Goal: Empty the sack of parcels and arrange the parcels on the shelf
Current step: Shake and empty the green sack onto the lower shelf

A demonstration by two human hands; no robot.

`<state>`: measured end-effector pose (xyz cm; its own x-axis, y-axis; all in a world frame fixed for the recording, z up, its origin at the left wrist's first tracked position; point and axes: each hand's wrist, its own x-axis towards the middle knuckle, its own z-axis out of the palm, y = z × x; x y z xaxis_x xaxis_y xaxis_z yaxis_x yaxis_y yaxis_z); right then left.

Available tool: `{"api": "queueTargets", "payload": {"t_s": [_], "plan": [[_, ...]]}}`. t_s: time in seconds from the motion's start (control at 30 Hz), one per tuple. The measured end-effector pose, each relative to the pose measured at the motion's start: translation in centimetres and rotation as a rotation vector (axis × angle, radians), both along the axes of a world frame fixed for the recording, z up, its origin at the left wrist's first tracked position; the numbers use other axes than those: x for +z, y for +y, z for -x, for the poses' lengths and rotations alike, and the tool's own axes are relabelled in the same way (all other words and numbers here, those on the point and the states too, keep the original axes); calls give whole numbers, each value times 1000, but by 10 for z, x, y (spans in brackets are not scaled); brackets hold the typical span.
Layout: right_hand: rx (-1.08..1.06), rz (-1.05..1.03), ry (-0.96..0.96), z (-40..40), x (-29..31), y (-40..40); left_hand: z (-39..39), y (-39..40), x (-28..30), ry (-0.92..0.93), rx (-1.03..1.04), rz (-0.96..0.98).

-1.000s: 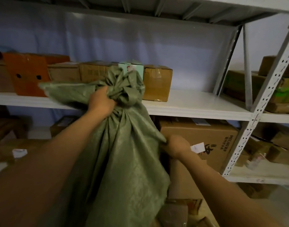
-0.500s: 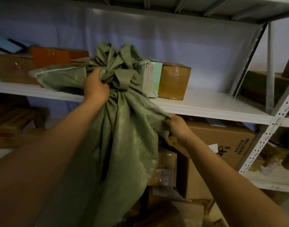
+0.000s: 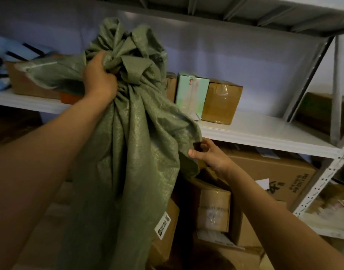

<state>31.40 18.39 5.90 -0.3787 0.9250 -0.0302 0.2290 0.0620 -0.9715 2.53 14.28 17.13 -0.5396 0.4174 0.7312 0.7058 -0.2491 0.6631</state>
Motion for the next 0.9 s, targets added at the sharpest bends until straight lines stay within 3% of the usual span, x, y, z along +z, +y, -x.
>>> {"api": "queueTargets", "payload": {"t_s": [0.17, 0.33, 0.5, 0.6, 0.67, 0.73, 0.8, 0.9], "plan": [[26, 40, -218, 8, -17, -14, 8, 2, 1, 18, -3, -80], [23, 112, -163, 19, -25, -18, 27, 0, 15, 3, -20, -102], [51, 82, -269, 37, -32, -21, 20, 5, -28, -3, -128, 135], [-121, -31, -258, 44, -30, -6, 11, 7, -73, 28, -281, 282], [-354, -53, -117, 46, -19, 5, 6, 4, -93, 80, -360, 327], [-457, -70, 52, 48, -3, 14, 3, 5, -108, 171, -387, 374], [-318, 22, 219, 57, 15, 14, -2, 5, -116, 298, -390, 468], [-24, 51, 165, 79, 27, 10, -23, -1, -119, 478, -415, 569]]}}
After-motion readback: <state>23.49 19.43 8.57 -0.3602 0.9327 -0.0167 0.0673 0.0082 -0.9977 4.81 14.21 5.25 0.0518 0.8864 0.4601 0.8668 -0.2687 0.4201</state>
